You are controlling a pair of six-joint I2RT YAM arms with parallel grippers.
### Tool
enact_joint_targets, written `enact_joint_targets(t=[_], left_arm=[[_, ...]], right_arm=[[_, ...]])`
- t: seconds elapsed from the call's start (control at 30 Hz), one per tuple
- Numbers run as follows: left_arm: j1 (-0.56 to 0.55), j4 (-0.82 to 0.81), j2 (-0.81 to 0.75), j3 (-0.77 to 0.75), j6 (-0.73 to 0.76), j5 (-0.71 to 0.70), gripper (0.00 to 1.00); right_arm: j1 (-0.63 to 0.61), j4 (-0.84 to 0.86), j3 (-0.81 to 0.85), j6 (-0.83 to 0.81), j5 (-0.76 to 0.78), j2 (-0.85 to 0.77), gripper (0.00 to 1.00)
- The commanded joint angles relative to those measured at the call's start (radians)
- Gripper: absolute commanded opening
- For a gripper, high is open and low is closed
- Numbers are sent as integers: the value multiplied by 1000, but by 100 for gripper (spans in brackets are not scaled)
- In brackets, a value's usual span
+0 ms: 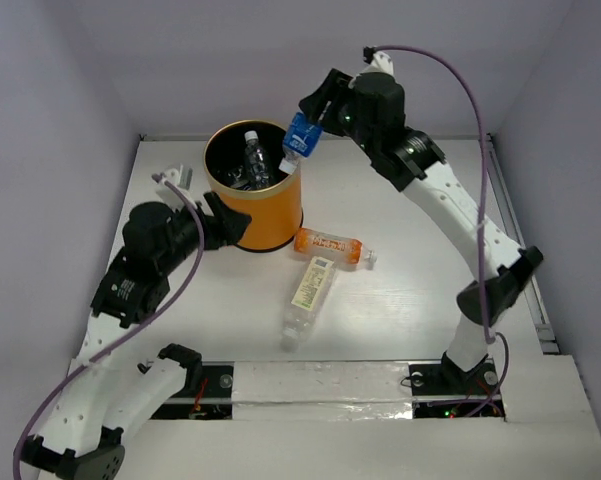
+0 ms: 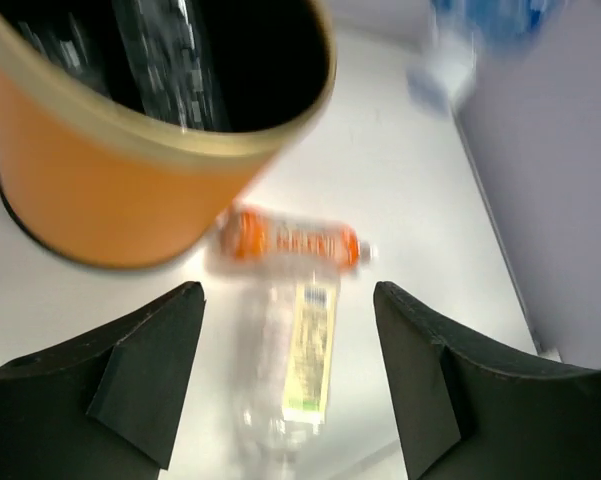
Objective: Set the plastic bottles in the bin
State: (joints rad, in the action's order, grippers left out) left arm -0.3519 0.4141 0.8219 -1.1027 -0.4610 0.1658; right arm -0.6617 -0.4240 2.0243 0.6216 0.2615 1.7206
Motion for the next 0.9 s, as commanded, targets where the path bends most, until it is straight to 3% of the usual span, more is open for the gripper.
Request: enact_joint_targets(t=[0.0, 0.17, 0.27, 0.33, 0.37, 0.6, 0.77, 0.83, 0.87], left_arm=[[-25, 69, -88, 124, -71, 87, 64], [-100, 98, -173, 257, -192, 95, 65], [-143, 75, -201, 323, -240, 89, 70], [-173, 66, -190, 339, -251, 74, 73], [-189, 61, -184, 342, -252, 64, 75], [-295, -4, -60, 348, -243, 28, 80], [-407, -69, 52, 310, -225, -5, 82], [-456, -80, 132, 287, -212, -37, 82], [-508, -83, 158, 258, -197, -49, 83]], right_arm=[[-30, 59, 175, -57, 35, 111, 47], [-71, 15, 475, -109, 45, 350, 48], [-101, 36, 513, -164, 82, 427, 53], [-110, 37, 519, -169, 76, 448, 61], [-110, 39, 518, -172, 65, 458, 70], [-139, 57, 446, -203, 12, 390, 95], [-139, 67, 317, -214, 25, 246, 94], [-139, 85, 234, -217, 54, 135, 85], [-139, 108, 184, -217, 62, 91, 75]])
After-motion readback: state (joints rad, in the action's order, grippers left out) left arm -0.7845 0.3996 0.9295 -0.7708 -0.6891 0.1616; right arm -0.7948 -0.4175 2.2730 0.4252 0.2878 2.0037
